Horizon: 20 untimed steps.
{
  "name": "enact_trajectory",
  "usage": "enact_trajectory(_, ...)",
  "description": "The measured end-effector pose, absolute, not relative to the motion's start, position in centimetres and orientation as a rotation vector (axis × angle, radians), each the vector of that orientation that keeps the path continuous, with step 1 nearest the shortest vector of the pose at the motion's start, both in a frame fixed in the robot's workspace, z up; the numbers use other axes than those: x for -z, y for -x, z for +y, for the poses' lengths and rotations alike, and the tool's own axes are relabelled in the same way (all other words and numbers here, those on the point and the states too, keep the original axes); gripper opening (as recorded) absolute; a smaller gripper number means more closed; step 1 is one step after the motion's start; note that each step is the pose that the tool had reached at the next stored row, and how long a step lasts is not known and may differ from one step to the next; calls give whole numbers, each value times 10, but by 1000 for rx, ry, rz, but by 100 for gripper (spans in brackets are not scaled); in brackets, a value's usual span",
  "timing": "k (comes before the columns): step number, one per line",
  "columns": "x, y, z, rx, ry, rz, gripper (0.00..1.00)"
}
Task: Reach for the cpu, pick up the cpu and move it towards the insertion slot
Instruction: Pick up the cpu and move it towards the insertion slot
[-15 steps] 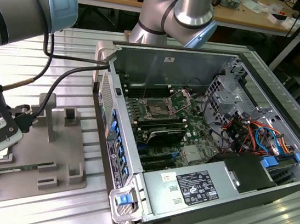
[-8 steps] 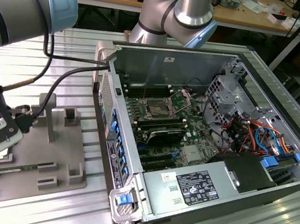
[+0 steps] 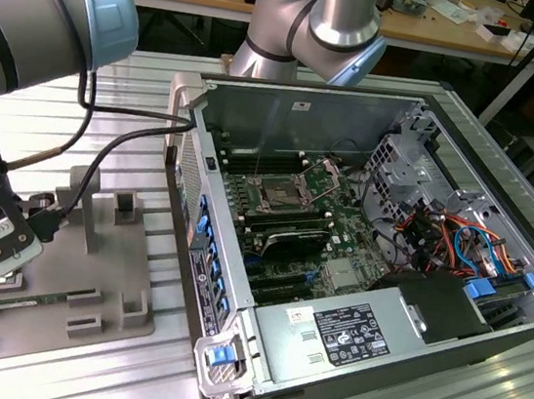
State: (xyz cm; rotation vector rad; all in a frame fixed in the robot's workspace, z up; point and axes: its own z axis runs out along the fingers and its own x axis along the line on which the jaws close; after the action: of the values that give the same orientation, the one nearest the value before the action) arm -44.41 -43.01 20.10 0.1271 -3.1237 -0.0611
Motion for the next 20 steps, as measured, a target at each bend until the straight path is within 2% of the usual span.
enact_trajectory(20,-194,445,-431,61,-127,-3124,72)
